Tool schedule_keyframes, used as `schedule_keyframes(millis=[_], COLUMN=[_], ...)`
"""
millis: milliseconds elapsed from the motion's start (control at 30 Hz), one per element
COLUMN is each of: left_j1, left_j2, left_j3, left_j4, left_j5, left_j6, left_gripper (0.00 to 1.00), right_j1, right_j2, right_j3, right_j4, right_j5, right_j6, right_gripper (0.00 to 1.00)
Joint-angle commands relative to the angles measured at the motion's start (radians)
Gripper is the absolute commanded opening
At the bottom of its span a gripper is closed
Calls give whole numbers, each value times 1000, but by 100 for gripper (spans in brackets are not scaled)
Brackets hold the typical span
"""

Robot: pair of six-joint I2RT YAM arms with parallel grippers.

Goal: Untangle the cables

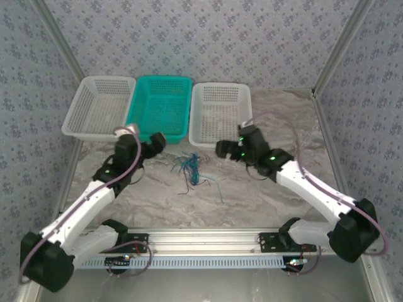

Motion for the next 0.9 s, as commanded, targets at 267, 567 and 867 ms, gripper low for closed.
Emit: schedule_keyframes(millis=[267,567,867], left_j1=[-80,8,65], left_j2=[35,-3,84], left_j3=[-5,8,-49], left_j4=[-145,-257,-86], left_j5=[32,188,400], left_j6=[-96,-19,-54], left_gripper=[91,95,88], right_j1=[246,260,244], right_j2=[460,520,321], right_j3=[174,172,53], right_j4=[82,145,191], right_j5=[42,-4,-229], right_j6=[61,-3,-131], right_gripper=[91,8,0])
